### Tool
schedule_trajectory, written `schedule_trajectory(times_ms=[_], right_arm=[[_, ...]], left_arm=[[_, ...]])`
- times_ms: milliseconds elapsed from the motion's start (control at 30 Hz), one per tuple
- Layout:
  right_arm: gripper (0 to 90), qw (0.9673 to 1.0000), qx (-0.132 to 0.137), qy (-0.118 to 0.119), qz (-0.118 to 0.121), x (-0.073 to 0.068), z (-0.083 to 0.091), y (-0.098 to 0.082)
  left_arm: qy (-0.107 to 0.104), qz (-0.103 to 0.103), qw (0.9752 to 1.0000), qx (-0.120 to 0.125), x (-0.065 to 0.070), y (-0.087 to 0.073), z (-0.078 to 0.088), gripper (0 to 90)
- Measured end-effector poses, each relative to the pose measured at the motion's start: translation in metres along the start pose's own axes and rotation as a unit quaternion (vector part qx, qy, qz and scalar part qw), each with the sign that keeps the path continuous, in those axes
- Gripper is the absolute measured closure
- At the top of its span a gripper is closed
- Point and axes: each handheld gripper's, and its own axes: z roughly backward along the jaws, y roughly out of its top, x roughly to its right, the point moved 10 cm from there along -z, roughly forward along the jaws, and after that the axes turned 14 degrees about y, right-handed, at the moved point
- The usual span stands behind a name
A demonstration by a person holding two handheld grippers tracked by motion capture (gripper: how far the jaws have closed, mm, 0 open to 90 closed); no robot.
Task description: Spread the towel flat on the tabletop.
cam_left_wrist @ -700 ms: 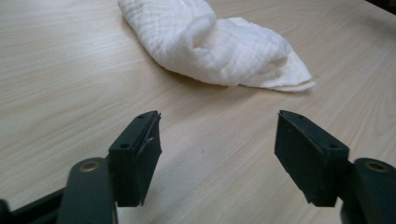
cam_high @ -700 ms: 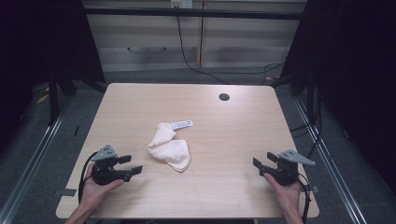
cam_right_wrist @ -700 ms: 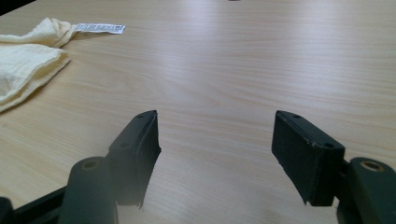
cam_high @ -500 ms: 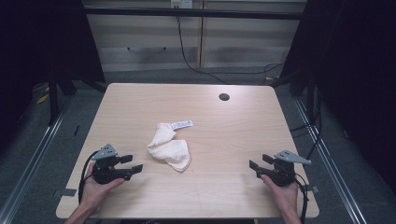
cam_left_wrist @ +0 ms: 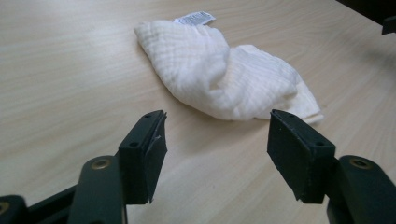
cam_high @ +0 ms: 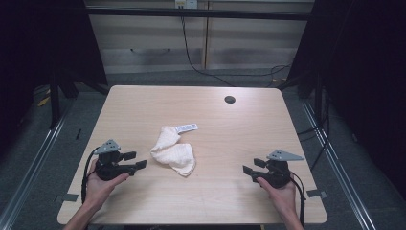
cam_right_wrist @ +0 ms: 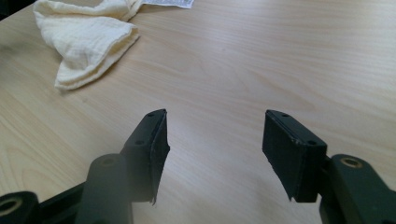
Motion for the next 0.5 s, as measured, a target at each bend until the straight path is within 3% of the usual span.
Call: schedule_trajectory(times_ms=[67, 233, 300, 433, 500], right_arm=[[39.8, 1.0000, -0.002, 0.003, 0.002, -0.001, -0.003, 0.003], [39.8, 0.9996, -0.005, 0.026, 0.010, -0.008, -0.018, 0.022], [39.8, 0.9994, -0.005, 0.031, 0.012, -0.009, -0.023, 0.027], [38.6, 0.9988, -0.006, 0.046, 0.017, -0.012, -0.035, 0.033], [38.4, 0.9985, -0.010, 0.051, 0.017, -0.014, -0.043, 0.034]], left_arm=[[0.000, -0.003, 1.0000, -0.002, 0.000, 0.001, -0.001, 39.4], [0.004, -0.032, 0.9994, -0.010, 0.006, 0.012, -0.014, 41.4], [0.002, -0.031, 0.9995, -0.011, 0.007, 0.014, -0.015, 41.5], [0.027, -0.036, 0.9989, -0.011, 0.006, 0.026, -0.029, 46.7], [0.023, -0.027, 0.9992, -0.016, 0.005, 0.030, -0.038, 49.0]])
